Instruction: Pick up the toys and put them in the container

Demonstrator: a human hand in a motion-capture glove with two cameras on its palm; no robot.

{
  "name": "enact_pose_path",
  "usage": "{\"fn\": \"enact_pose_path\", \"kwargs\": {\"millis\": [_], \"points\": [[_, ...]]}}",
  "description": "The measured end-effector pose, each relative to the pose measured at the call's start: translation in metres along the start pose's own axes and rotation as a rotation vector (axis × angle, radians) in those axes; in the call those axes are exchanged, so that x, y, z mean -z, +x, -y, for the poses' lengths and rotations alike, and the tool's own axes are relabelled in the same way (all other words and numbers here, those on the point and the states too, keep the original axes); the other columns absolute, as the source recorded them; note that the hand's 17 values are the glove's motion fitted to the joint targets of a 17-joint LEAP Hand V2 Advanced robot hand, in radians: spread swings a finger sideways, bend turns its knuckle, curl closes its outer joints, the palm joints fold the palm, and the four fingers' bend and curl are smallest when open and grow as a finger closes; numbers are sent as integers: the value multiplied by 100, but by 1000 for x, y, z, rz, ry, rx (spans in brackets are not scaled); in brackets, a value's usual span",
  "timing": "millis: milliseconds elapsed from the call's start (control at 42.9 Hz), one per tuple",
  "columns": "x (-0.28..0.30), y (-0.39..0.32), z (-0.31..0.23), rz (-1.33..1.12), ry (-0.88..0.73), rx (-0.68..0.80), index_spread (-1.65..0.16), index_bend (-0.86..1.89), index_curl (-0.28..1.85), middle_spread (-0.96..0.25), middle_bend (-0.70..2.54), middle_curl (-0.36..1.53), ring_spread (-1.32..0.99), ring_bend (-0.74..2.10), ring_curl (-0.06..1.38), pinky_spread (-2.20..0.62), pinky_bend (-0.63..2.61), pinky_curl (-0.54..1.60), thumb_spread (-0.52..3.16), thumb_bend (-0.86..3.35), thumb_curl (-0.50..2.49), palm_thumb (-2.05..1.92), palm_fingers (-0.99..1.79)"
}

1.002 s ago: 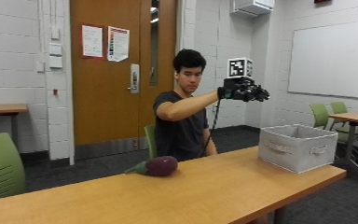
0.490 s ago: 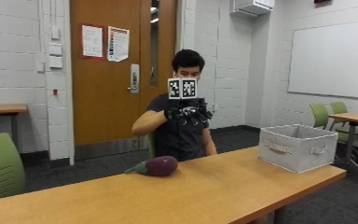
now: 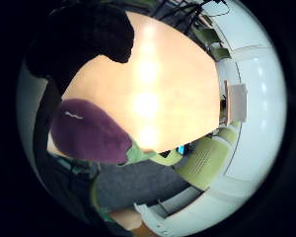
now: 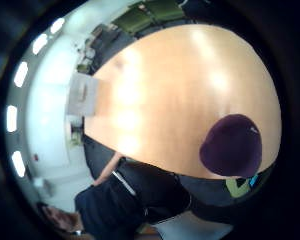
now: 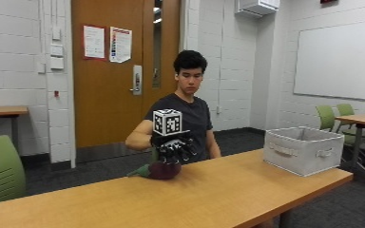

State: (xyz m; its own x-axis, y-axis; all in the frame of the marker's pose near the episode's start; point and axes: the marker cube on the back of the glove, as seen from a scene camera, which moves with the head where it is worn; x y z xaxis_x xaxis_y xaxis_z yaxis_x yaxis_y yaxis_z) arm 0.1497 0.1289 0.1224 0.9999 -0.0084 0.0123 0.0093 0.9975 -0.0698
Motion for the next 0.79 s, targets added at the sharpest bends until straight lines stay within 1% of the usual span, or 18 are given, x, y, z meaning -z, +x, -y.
{"fn": "enact_pose_path", "kwargs": {"millis": [303, 490, 606, 699, 793], "points": [[-57, 19, -14, 8, -79, -31, -35, 18, 36, -6, 23, 41, -3, 51, 25, 3, 98, 33, 82, -10, 19, -13, -6], [-66, 20, -17, -34, -99, -14, -36, 17, 36, -6, 18, 39, -3, 46, 23, 3, 99, 33, 83, -9, 19, -11, -5], [-69, 20, -23, -61, -117, -13, -36, 19, 37, -4, 13, 36, -3, 40, 22, 3, 105, 35, 87, -4, 21, -3, -7], [-70, 17, -29, -63, -123, -16, -37, 26, 40, -3, 10, 33, -2, 37, 21, 1, 107, 35, 90, -1, 23, 2, -4], [-67, 18, -32, -37, -105, -17, -38, 48, 46, -1, 6, 29, -4, 36, 21, -3, 105, 35, 96, 3, 25, 12, 6]]}}
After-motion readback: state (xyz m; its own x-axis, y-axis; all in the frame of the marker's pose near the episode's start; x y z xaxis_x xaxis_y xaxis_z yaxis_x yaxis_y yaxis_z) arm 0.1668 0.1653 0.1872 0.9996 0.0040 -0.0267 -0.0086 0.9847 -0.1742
